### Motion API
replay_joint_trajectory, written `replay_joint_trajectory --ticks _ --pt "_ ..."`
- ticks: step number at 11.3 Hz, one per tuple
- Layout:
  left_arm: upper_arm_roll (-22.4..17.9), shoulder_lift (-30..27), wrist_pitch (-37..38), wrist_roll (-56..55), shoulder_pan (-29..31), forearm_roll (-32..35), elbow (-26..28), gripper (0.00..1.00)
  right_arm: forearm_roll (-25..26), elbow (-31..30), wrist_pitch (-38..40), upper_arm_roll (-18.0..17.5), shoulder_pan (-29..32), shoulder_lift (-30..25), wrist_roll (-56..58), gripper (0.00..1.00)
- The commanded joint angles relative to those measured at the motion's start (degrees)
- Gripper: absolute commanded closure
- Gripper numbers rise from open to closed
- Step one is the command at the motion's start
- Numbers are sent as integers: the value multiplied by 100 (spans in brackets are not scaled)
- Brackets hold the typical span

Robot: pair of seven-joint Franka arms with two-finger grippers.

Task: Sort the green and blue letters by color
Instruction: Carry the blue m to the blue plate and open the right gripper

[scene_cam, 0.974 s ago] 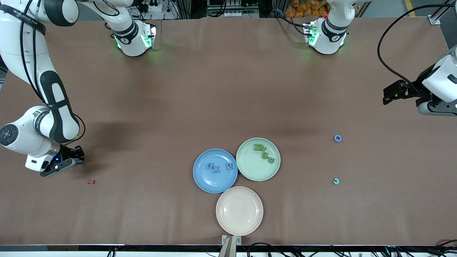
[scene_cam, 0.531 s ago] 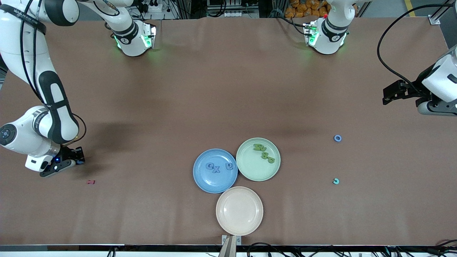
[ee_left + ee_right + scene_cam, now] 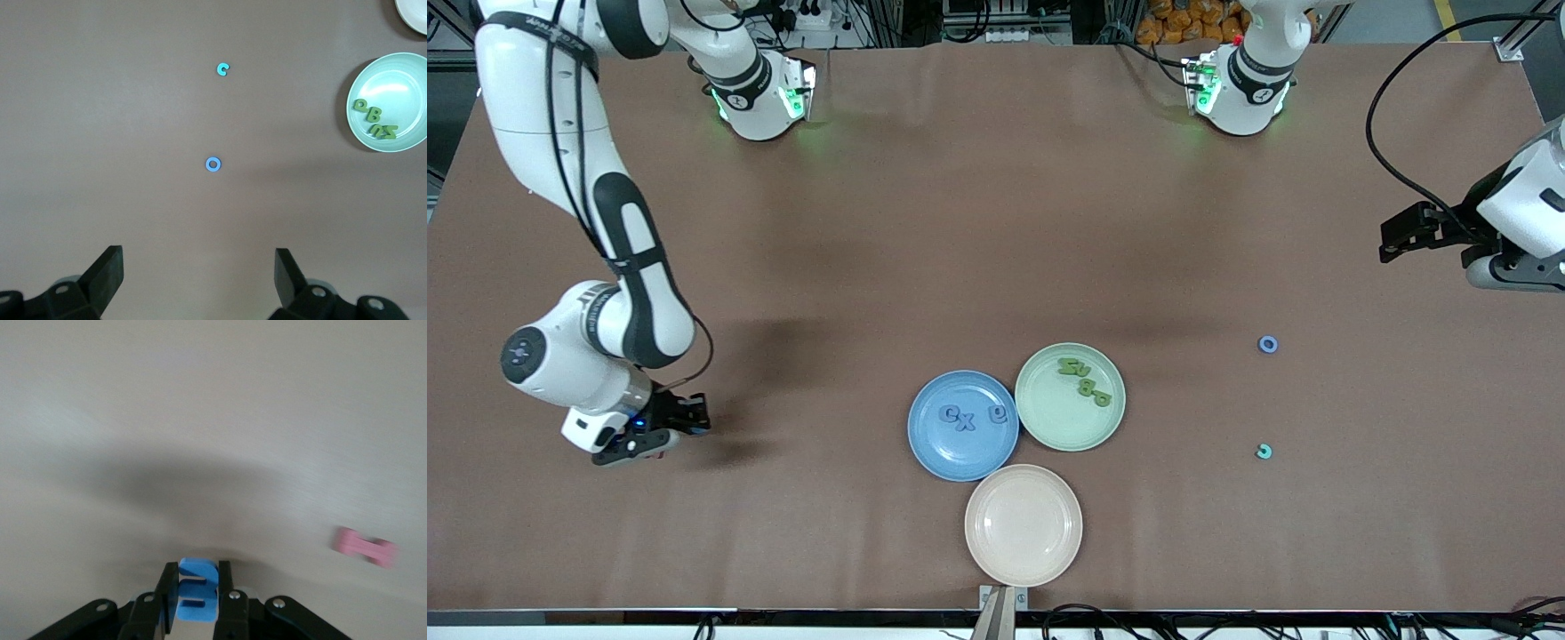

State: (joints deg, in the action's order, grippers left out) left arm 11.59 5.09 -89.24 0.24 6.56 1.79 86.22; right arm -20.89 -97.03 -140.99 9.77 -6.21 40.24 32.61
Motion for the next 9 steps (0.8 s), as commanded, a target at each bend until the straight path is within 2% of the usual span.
replay_joint_trajectory --ticks 1,5,9 --pt "-8 89 65 107 47 -144 -140 0 -99 176 72 -72 -590 37 -1506 100" --pt "-8 133 47 125 82 -144 -140 0 -108 387 72 -246 -1373 37 -3834 100" --pt "-25 177 -50 134 126 -144 -140 0 -108 895 -7 -913 -1700 54 -6578 100"
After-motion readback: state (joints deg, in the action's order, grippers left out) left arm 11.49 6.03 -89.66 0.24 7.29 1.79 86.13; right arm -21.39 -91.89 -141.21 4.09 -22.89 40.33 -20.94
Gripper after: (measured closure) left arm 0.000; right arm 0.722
